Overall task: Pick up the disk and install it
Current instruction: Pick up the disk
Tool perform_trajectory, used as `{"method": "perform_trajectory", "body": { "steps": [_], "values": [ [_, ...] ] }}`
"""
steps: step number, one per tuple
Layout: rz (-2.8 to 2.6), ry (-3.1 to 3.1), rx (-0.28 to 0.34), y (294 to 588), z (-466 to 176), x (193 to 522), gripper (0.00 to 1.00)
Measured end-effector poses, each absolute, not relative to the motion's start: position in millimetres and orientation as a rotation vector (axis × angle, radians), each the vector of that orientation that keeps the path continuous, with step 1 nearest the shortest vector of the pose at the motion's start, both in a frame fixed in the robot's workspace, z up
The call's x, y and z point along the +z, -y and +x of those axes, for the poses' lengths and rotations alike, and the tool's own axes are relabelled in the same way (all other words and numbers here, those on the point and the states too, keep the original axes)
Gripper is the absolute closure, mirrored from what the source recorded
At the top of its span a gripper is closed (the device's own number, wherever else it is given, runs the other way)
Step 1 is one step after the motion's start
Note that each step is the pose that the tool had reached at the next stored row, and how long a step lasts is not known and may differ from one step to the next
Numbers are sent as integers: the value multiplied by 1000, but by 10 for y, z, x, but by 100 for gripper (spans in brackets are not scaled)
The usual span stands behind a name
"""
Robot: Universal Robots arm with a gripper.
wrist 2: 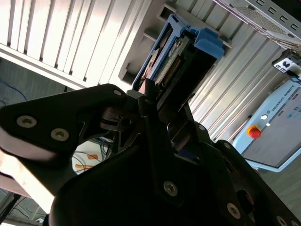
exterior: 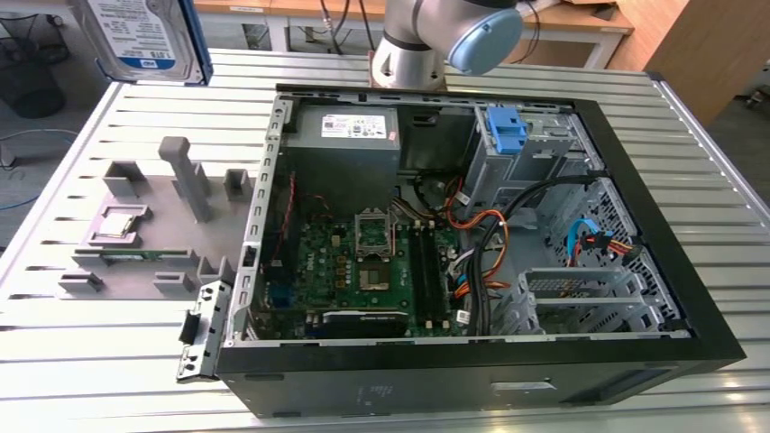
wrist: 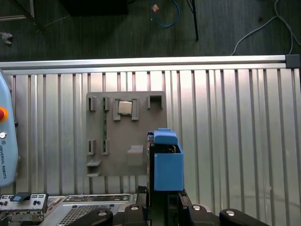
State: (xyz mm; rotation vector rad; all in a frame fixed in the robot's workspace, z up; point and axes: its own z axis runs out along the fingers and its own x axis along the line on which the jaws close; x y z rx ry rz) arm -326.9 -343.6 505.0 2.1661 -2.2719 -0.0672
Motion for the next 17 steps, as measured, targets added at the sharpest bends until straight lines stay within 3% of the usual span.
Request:
{"method": "perform_trajectory", "body": {
  "steps": [17],
  "values": [
    [2166, 2272, -67, 3436, -3072, 5050, 65]
  ]
}}
